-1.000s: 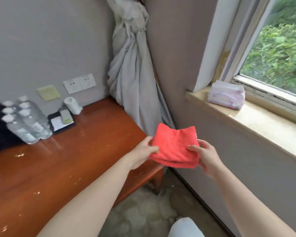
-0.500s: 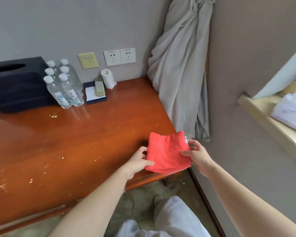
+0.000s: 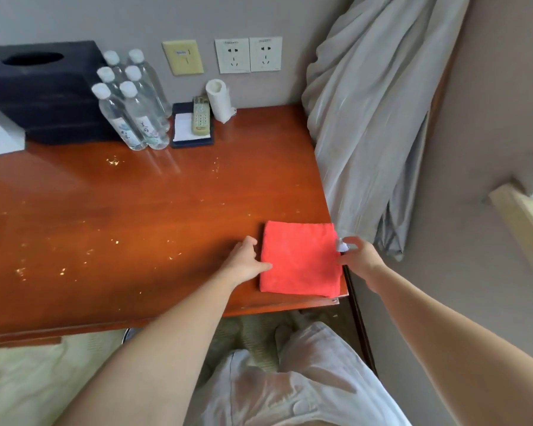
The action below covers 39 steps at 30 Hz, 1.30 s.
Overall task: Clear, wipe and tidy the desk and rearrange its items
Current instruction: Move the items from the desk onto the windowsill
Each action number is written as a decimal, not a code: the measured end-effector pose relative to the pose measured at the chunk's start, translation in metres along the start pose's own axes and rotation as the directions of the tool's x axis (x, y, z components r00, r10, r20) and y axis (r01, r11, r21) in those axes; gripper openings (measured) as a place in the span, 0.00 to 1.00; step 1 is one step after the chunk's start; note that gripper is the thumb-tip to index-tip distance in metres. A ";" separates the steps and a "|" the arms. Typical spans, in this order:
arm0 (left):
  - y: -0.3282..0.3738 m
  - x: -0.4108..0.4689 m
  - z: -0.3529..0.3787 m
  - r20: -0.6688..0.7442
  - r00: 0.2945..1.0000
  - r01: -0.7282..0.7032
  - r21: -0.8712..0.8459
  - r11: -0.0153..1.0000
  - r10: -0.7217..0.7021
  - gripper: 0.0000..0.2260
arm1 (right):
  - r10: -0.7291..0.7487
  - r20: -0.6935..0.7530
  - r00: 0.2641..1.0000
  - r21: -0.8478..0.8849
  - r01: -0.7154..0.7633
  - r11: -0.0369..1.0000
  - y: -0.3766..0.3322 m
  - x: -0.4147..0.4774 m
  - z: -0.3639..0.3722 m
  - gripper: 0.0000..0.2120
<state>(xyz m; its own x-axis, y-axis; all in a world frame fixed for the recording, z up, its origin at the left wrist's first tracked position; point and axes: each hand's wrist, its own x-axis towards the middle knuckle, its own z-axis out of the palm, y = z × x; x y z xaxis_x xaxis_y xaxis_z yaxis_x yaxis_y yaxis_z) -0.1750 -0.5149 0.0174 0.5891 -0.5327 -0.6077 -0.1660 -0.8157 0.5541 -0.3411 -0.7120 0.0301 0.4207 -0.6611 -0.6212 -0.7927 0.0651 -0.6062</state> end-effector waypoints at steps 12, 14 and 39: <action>0.033 0.015 -0.045 -0.106 0.991 -0.072 0.063 0.995 0.078 0.29 | -0.268 0.102 0.958 -0.421 0.285 0.861 -0.087 0.027 0.004 0.27; 0.039 0.017 -0.066 -0.168 0.982 -0.080 0.028 0.996 0.084 0.28 | -0.311 0.136 0.941 -0.443 0.339 0.830 -0.114 0.033 0.005 0.26; 0.061 0.261 -0.301 -0.281 0.960 -0.109 -0.314 0.943 0.018 0.21 | -0.264 0.144 0.954 -0.174 0.287 0.942 -0.384 0.212 0.120 0.20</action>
<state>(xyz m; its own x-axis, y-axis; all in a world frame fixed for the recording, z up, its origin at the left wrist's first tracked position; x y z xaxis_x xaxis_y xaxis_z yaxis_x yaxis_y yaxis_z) 0.2070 -0.6353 0.0638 0.7844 -0.4621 -0.4136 0.0272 -0.6407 0.7673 0.1054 -0.7880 0.0716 0.6742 -0.5399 -0.5039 -0.7025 -0.2583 -0.6632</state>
